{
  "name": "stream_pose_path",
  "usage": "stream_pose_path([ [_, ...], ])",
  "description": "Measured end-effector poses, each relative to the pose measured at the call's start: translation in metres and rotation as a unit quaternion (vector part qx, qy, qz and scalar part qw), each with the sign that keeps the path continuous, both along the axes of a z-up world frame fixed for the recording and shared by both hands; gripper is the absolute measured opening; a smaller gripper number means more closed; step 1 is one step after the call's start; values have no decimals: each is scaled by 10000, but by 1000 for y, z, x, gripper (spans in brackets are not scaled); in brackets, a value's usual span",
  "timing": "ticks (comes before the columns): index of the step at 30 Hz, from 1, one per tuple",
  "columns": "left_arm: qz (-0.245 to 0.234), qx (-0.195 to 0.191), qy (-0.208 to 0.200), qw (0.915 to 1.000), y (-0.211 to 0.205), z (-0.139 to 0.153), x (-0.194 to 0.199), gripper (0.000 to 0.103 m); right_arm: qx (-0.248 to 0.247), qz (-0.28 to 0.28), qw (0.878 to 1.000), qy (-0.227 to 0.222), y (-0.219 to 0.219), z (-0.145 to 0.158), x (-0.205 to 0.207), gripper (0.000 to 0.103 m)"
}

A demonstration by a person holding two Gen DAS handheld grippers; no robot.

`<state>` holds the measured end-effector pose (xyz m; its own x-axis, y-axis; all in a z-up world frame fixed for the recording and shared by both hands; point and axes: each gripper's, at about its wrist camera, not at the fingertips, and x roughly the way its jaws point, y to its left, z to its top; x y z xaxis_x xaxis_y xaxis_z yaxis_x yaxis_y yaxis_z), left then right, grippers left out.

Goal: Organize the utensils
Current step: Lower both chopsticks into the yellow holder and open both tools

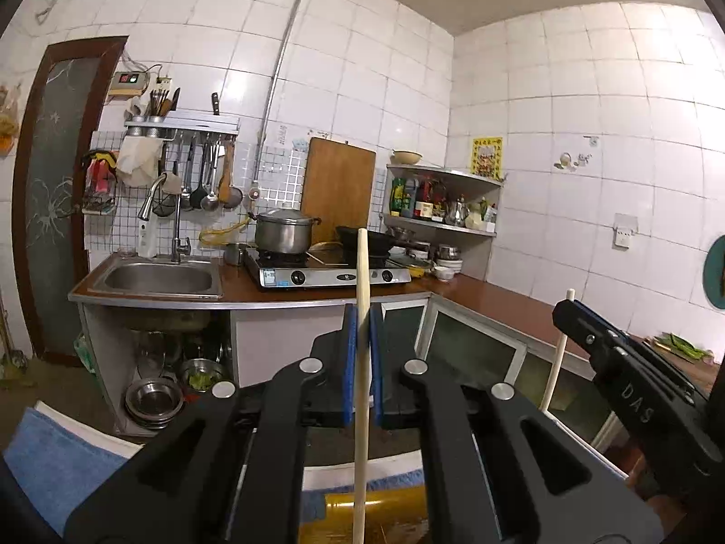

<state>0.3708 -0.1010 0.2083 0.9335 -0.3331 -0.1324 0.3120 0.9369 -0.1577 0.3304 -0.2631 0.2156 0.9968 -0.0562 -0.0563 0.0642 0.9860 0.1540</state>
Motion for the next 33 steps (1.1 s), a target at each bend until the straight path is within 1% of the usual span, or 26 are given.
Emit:
stream_pose_path([
  [2, 1, -82, 44, 10000, 1, -19, 5, 4, -23, 6, 10000, -40, 2, -13, 4, 6],
  [6, -35, -24, 275, 9996, -1, -50, 13, 4, -104, 125, 9998, 66, 6, -40, 11, 5],
  [11, -91, 84, 462, 9989, 4, -77, 6, 4, -136, 234, 9992, 280, 3, -68, 11, 6],
  [17, -64, 360, 537, 9979, 8, -93, -13, 4, -205, 313, 9973, 628, 0, -94, 8, 6],
  [21, 9, 460, 758, 9961, 13, -103, -16, 4, -254, 334, 9953, 869, 0, -108, 6, 6],
  [25, 71, 496, 936, 9943, 21, -102, -21, 4, -225, 364, 9927, 1127, -3, -116, 7, 6],
  [27, 59, 524, 1065, 9929, 25, -101, -23, 6, -152, 442, 9902, 1318, -5, -120, 7, 7],
  [28, 63, 532, 1141, 9920, 27, -101, -25, 11, -114, 461, 9892, 1383, -6, -121, 6, 7],
  [29, 88, 526, 1177, 9916, 30, -100, -28, 20, -50, 490, 9880, 1463, -8, -122, 4, 16],
  [30, 128, 525, 1219, 9911, 34, -99, -31, 26, 2, 510, 9873, 1502, -9, -121, 1, 41],
  [31, 152, 517, 1238, 9908, 36, -98, -34, 37, 37, 511, 9877, 1479, -10, -120, -4, 53],
  [32, 205, 493, 1254, 9907, 41, -96, -40, 47, 63, 499, 9887, 1415, -12, -119, -11, 59],
  [33, 265, 475, 1265, 9905, 46, -94, -46, 50, 51, 476, 9896, 1356, -13, -117, -17, 59],
])
